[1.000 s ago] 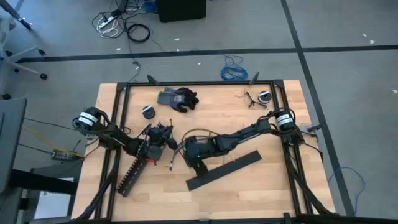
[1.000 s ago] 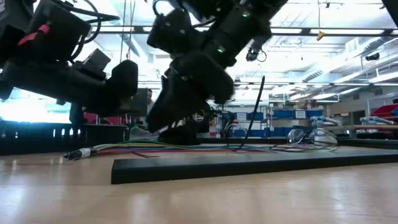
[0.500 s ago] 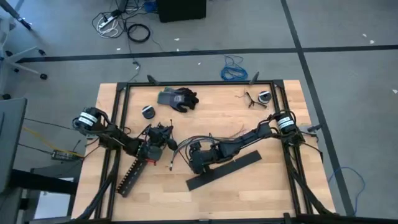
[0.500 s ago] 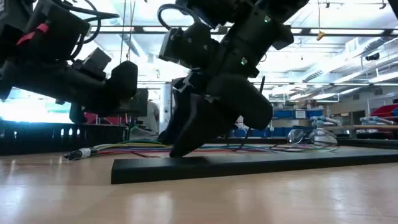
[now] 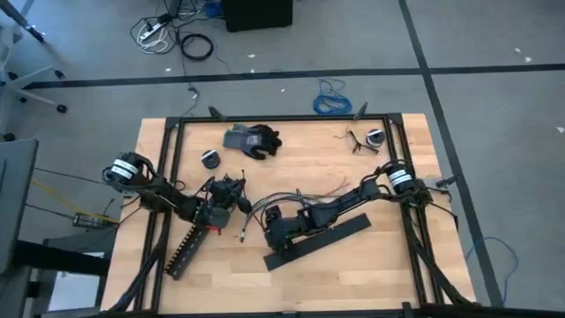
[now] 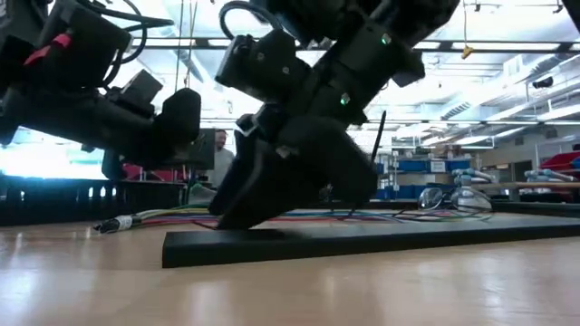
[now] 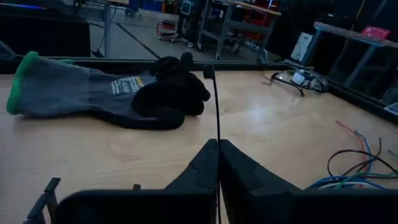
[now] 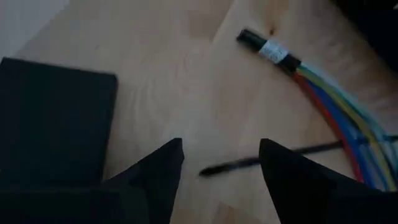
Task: Ziptie cables
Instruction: Wrap the other black zip tie on the cable wires
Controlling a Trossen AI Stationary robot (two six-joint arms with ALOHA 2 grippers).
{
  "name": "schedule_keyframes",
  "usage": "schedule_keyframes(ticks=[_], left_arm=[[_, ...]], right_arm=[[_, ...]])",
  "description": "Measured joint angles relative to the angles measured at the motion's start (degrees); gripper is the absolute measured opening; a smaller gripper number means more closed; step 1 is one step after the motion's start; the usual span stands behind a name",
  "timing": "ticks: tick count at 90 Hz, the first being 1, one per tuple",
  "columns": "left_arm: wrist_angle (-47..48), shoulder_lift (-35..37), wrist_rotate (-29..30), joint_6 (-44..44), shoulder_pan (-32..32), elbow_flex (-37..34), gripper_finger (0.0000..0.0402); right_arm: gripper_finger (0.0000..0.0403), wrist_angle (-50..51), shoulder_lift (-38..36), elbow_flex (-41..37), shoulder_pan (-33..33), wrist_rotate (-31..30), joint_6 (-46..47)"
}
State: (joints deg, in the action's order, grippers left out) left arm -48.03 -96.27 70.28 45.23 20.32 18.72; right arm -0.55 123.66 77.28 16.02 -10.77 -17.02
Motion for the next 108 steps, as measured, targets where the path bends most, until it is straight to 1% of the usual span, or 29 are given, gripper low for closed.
schedule_keyframes(ticks=[11,25,44,58,75,91,108], left_arm=[[-0.1,0.0,-0.1,-0.7,0.0,0.0,0.0000],[-0.3,0.0,-0.1,-1.3,0.0,0.0,0.0000],[-0.3,0.0,-0.1,-1.3,0.0,0.0,0.0000],[-0.4,0.0,-0.1,-1.4,0.0,0.0,0.0000],[-0.4,0.0,-1.4,-1.5,0.0,0.0,0.0000],[-0.4,0.0,-1.5,-1.5,0.0,0.0,0.0000],[-0.3,0.0,-1.5,-1.5,0.0,0.0,0.0000]], right_arm=[[0.0206,0.9,0.0,0.0,0.1,-2.5,-0.2],[0.0187,3.2,0.0,0.2,0.0,-4.0,-0.3],[0.0170,3.7,0.1,0.1,0.1,-5.6,-0.7],[0.0167,3.6,0.1,0.0,-0.1,-9.0,-2.1],[0.0167,3.4,0.2,-0.1,-0.8,-9.7,-2.6],[0.0166,5.1,0.2,0.0,-0.9,-12.0,-1.8],[0.0166,5.7,0.0,-0.1,0.6,-12.6,-0.7]])
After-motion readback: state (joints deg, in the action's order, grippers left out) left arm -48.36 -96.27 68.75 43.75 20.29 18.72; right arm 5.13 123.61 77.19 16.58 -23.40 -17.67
